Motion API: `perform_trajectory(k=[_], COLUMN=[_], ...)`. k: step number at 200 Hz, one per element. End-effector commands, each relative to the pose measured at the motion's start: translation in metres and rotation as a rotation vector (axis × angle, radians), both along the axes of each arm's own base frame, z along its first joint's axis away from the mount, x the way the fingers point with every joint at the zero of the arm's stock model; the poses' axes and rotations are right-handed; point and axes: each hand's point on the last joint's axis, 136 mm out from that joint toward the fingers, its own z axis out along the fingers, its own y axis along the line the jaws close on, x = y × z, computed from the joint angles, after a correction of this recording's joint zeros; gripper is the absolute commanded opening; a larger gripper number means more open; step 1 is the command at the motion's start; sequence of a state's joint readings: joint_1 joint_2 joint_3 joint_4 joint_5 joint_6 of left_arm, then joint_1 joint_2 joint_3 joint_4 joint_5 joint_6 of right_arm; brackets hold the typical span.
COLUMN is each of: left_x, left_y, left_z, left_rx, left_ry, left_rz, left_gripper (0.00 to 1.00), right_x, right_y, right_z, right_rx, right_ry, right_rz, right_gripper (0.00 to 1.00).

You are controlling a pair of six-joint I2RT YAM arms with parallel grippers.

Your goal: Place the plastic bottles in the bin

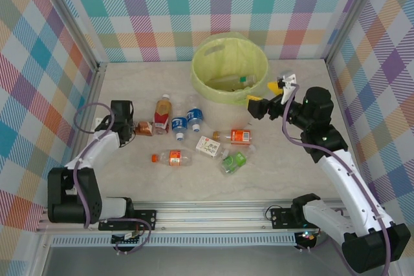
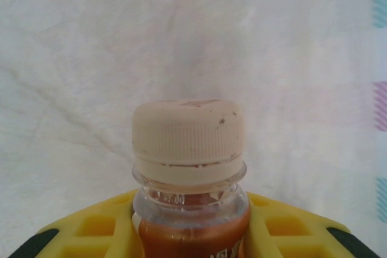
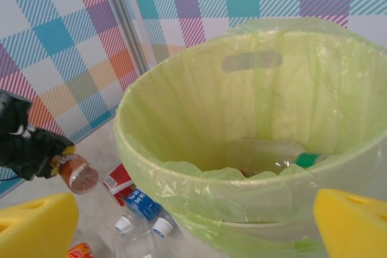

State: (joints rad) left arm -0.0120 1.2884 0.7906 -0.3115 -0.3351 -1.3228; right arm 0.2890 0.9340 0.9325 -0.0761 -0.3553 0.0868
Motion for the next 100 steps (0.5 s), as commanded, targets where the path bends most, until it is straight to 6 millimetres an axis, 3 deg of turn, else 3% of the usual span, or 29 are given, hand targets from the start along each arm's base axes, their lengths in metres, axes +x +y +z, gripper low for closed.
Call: perform_trajectory(k=[1,19,41,63,100], left_x=[-0.003,0.003,0.018,0.036,0.061], left_y=[0.012,0.004,-0.024,-0.065,-0.159], left_z=[0.047,0.081,0.129,0.184,0.265], left_rx=[0.103,0.129,0.171,0.26,0.349], left_ry=[-0.072,-0.162,-0.279,-0.401,-0.621], left_rz=[-0.025,-0.101,-0.272,-0.436,-0.739], left_gripper=[0.0,0.0,0.0,0.0,0.0], right_x=[-0.002,-0.002,-0.001,0.0,-0.001], right_y=[-0.001,0.0,0.0,-0.001,-0.006], right_z=[0.007,0.007,0.007,0.007,0.008], right_rx=[-0.013,-0.016,-0.013,0.001,0.031], right_ry=[-0.06,-0.069,-0.073,-0.073,-0.117], right_rz=[-0.001,0.003,0.0,-0.01,-0.037], right_gripper=[1.0,1.0,1.0,1.0,1.0])
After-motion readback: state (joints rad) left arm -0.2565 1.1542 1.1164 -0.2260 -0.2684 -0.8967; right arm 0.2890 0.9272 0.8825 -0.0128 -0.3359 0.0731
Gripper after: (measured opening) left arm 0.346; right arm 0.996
